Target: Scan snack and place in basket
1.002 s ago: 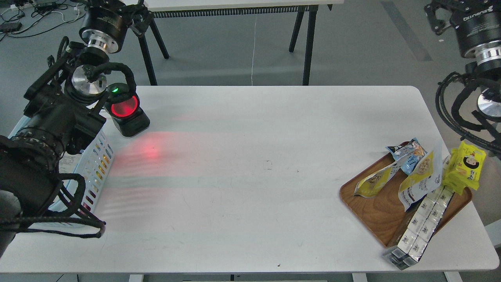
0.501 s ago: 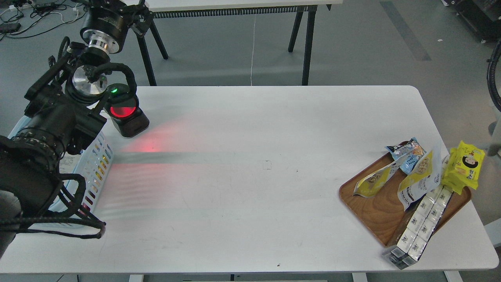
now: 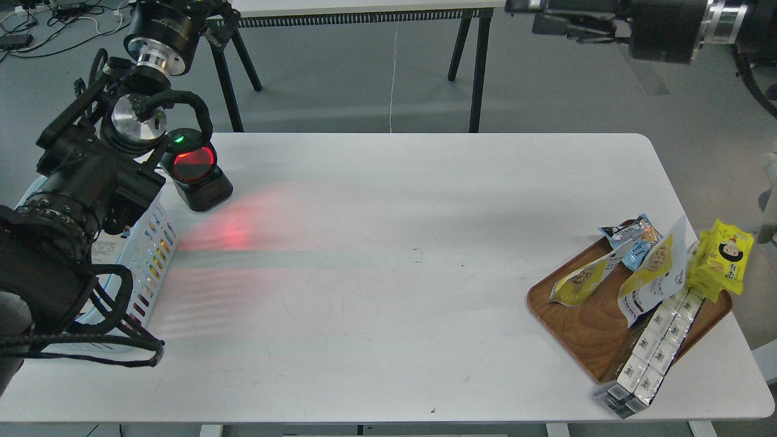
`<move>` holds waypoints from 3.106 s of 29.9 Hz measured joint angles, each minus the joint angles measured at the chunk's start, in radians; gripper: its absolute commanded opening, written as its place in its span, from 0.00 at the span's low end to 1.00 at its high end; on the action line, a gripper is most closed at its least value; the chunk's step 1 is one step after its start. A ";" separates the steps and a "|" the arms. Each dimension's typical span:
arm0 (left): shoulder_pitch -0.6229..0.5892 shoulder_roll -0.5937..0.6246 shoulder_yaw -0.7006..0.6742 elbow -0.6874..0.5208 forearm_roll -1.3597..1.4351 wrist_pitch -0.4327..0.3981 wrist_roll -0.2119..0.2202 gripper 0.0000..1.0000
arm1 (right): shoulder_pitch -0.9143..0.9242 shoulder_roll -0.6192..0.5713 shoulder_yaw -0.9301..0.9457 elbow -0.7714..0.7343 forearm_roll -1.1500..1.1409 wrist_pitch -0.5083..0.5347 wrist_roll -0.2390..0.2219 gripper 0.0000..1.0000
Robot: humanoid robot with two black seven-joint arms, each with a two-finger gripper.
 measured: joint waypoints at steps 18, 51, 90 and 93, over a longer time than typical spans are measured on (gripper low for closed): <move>0.007 0.000 -0.005 -0.002 -0.002 0.000 -0.004 1.00 | 0.333 -0.054 -0.475 0.506 -0.533 0.000 0.007 0.95; 0.014 0.006 -0.003 0.002 -0.003 0.000 -0.004 1.00 | 0.111 0.077 -0.643 0.252 -1.094 -0.062 0.007 0.48; 0.009 0.015 -0.001 0.002 -0.003 0.000 -0.003 1.00 | 0.277 0.093 -0.556 0.307 -0.929 -0.051 0.007 0.00; 0.009 0.015 -0.001 0.002 -0.003 0.000 -0.002 1.00 | 0.279 0.120 -0.497 0.305 -0.926 -0.038 0.007 0.00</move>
